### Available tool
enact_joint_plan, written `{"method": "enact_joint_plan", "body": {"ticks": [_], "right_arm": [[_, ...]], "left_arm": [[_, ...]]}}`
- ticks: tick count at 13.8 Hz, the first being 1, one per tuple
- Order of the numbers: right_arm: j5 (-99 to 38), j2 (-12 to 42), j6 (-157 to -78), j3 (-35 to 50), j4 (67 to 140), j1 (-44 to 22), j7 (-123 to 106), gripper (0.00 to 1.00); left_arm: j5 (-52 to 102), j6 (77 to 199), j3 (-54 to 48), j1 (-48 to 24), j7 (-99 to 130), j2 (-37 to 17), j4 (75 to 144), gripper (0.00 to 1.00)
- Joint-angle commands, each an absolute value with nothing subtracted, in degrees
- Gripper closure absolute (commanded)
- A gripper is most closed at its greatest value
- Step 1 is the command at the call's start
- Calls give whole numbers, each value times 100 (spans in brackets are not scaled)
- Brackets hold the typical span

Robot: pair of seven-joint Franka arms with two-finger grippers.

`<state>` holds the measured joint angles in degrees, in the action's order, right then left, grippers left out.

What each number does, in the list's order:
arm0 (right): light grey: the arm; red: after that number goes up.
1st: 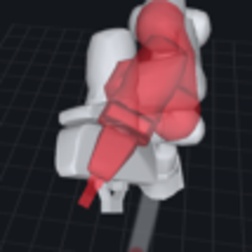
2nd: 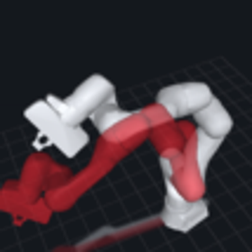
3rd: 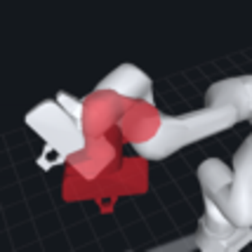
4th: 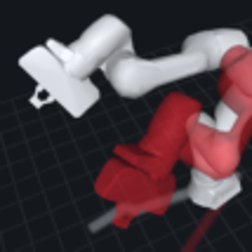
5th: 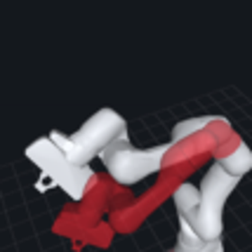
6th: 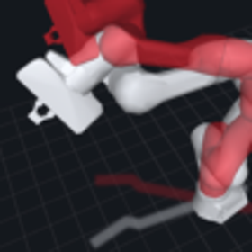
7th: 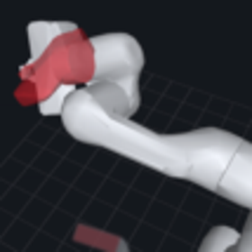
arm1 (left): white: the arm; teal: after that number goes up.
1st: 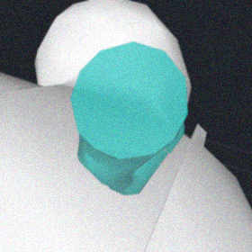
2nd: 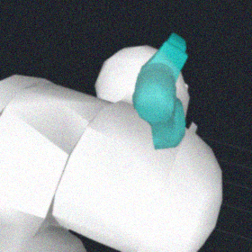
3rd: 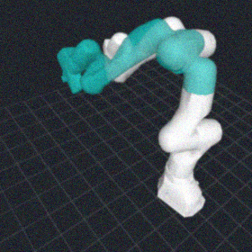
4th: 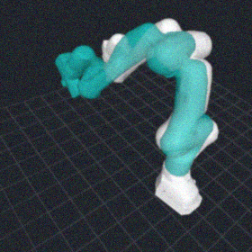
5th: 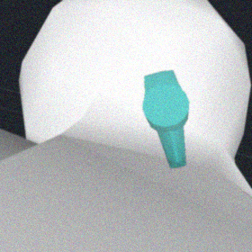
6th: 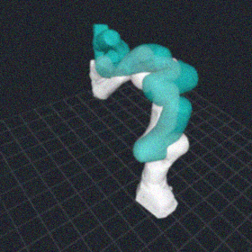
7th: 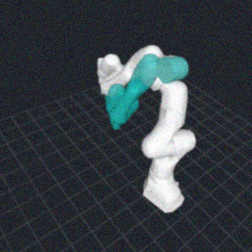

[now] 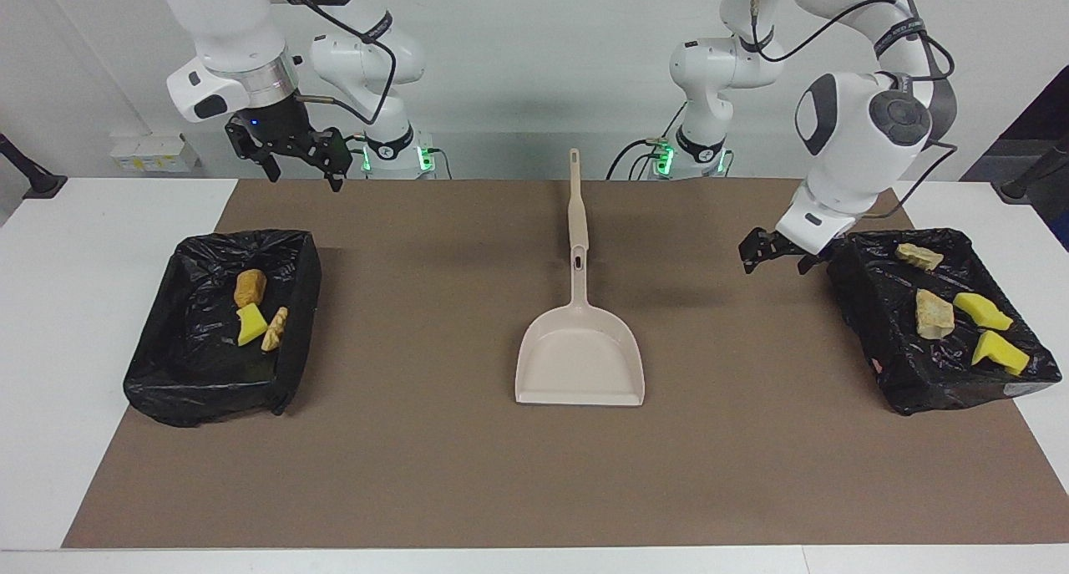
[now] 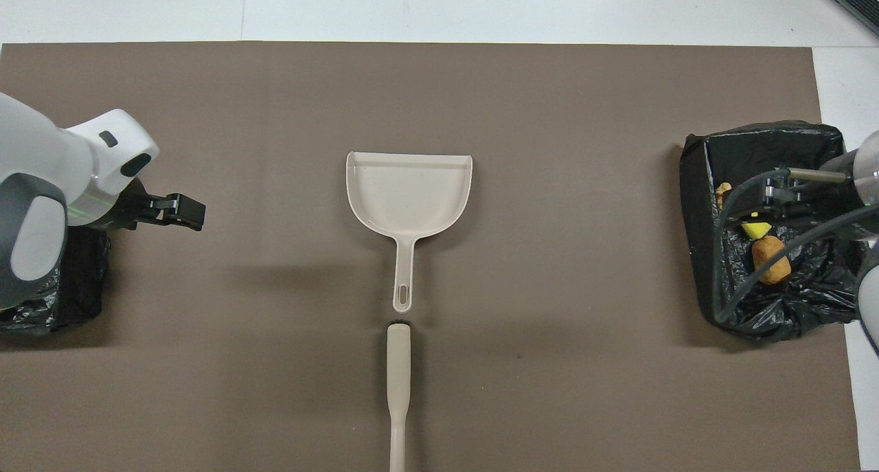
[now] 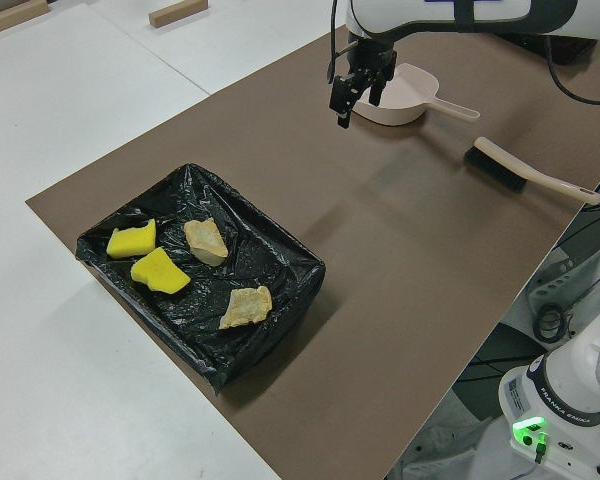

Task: Sweep and dump trash in bin

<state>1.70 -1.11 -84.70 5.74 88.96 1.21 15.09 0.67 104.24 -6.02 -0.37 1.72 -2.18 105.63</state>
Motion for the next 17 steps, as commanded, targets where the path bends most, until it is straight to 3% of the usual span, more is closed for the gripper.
{"method": "enact_joint_plan", "body": {"ticks": [1,8,17], "right_arm": [[105,-132,-8561,633,8912,211,1380,0],[105,-123,-8561,624,8903,220,1389,0],[105,-132,-8587,624,8912,211,1389,0]], "left_arm": [[-69,9619,-668,70,62,-149,9873,0],[-229,8649,-615,70,44,-71,8597,0],[237,8658,-510,167,53,184,8587,0]]}}
